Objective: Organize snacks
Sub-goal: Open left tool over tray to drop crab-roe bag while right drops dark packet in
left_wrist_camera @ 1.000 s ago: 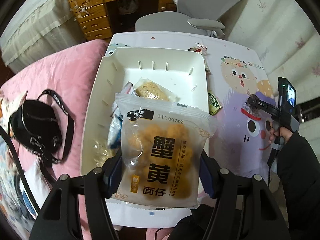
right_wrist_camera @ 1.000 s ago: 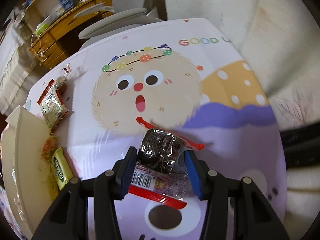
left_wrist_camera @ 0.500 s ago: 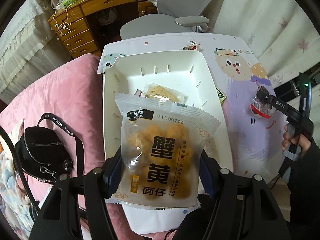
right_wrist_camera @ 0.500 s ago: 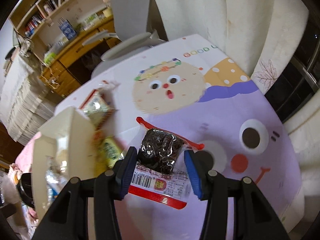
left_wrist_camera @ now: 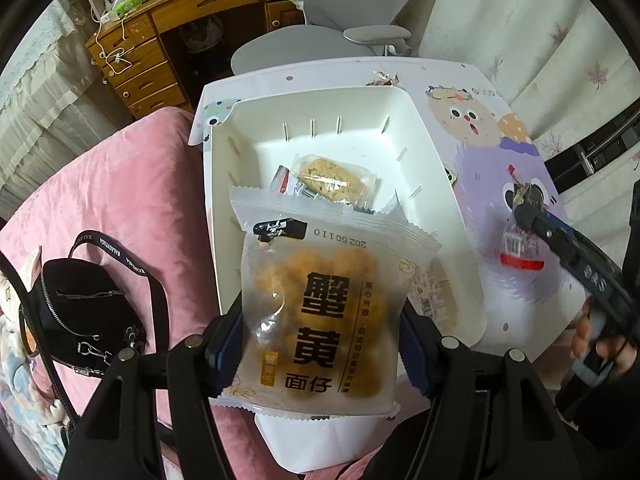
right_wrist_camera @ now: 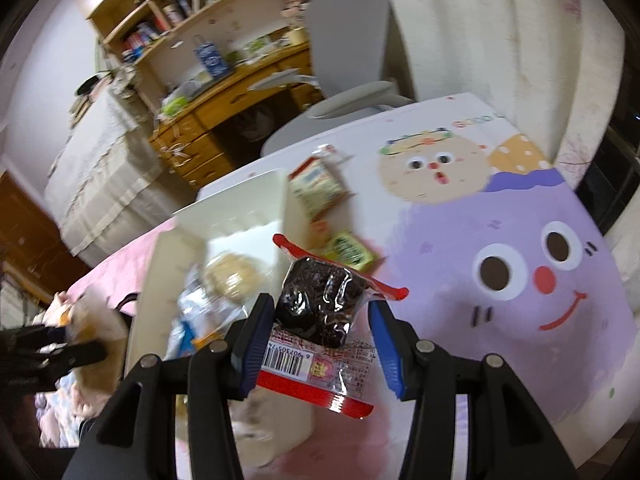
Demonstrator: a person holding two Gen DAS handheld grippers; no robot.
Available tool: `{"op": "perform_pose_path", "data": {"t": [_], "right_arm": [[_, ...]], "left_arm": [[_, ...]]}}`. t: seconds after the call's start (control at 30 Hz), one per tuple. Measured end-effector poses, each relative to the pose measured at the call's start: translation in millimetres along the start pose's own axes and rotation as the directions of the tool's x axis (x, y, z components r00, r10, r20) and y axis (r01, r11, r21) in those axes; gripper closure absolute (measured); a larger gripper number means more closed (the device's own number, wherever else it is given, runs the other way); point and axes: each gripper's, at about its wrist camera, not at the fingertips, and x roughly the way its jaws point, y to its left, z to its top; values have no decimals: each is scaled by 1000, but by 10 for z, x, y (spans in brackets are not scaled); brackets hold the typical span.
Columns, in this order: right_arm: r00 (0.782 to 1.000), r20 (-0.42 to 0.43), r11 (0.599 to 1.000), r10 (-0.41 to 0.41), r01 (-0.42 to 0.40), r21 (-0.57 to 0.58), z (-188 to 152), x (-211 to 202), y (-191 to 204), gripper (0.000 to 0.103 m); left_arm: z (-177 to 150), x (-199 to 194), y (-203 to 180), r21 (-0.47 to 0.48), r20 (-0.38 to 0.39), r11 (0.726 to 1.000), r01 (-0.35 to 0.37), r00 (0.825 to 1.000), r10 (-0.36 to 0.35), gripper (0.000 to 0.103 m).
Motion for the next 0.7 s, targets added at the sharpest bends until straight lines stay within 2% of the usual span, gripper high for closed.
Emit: {"op": "perform_pose_path", "data": {"t": [0.33, 0.4, 0.53, 0.7], "right_arm": [[991, -46, 980, 122, -128, -154, -194, 24, 519, 53], [990, -52, 975, 132, -139, -172, -219, 24, 581, 53], [991, -94, 981, 93, -107, -163, -274, 109, 582, 52], [990, -114, 989, 83, -96, -113, -330, 87, 455, 52]], "left_arm": [[-43, 12, -26, 9, 8, 1000, 6, 1000, -6, 36], [-42, -3, -39, 18, 12, 1000, 8, 1000, -8, 26], [-37, -50, -66, 22, 29, 1000, 18, 999, -19, 22], [3, -162, -94, 31, 63, 999, 33, 997, -35, 22]]}}
